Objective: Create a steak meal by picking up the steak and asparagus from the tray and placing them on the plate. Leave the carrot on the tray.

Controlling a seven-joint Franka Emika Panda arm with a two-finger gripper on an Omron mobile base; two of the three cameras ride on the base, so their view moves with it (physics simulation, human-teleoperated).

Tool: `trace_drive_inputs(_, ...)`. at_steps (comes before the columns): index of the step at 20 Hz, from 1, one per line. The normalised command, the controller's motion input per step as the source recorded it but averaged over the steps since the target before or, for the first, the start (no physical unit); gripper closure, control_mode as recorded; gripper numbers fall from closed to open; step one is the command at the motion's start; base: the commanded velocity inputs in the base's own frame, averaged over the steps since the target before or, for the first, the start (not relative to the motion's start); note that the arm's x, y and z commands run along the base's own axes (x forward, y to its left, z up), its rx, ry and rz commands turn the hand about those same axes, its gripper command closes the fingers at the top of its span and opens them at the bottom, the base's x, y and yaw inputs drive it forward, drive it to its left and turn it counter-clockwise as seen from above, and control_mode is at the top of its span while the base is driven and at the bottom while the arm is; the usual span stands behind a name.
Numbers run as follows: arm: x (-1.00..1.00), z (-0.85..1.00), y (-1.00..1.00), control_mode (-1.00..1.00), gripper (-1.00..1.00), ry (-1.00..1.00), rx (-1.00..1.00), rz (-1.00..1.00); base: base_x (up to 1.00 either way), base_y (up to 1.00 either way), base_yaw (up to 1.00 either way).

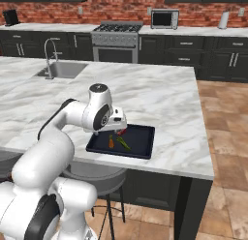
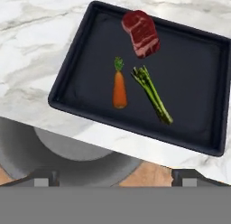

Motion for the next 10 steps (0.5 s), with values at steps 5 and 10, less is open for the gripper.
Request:
trace_drive_inputs(5,0.64,-0.30,0.00,-1.00,-1.00,0.05,-0.02,0.07,0.00,0.00,0.00)
trace_drive_inputs(10,0.64,-0.23,0.00,-1.00,-1.00,0.03,0.00,0.01,0.00,0.00,0.00)
